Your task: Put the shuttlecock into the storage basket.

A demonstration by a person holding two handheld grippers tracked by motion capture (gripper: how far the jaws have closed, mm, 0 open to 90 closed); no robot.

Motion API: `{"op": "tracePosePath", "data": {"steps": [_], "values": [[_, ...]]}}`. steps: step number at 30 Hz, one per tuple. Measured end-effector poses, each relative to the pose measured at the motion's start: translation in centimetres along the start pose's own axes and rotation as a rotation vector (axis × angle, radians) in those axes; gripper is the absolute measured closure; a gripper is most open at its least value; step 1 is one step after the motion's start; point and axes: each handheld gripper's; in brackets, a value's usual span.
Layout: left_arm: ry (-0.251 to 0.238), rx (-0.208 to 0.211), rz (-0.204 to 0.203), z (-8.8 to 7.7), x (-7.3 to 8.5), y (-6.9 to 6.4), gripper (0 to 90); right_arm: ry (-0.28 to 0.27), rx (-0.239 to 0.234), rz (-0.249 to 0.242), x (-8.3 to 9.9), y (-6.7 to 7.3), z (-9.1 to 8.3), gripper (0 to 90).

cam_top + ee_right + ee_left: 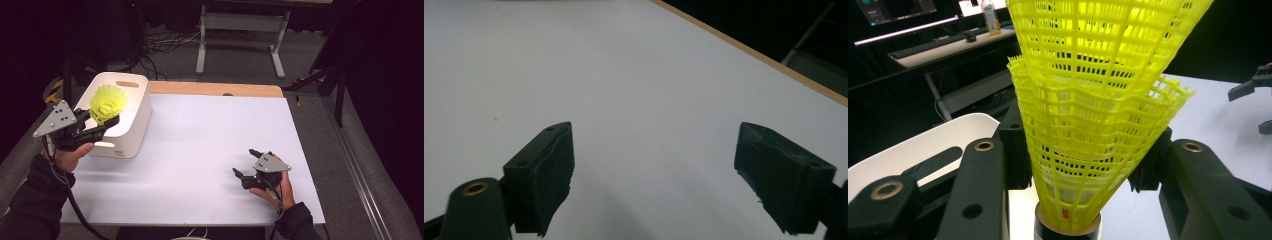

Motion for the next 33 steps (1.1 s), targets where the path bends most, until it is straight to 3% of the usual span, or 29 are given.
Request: {"op": "tracePosePath", "data": {"steps": [8, 17, 19, 24, 33], "values": [[0.027, 0.004, -0.01, 1.4, -1.3, 1.7, 54.7, 0.01, -0.009, 0.004, 0.1, 0.0, 0.1, 18.6], [0.076, -0.026, -0.011, 3.2, -2.4, 3.8, 54.3, 0.011, -0.012, 0.006, 0.1, -0.1, 0.2, 18.6], [0.085, -0.018, -0.023, 3.6, -2.4, 4.3, 54.3, 0.011, -0.012, 0.006, 0.2, -0.1, 0.2, 18.6], [0.134, -0.059, -0.036, 5.3, -2.4, 5.6, 54.3, 0.016, -0.018, 0.009, 0.2, -0.1, 0.3, 18.6], [0.185, -0.089, -0.106, 7.6, -2.0, 7.5, 54.7, 0.014, -0.018, 0.0, 0.1, -0.1, 0.2, 18.6]]}}
Point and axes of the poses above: each handheld gripper's, and its own axes: z roughly forward along the jaws, x roughly out of its underside, y roughly to its left, and after that the axes turned 8 degrees about -z, right-handed
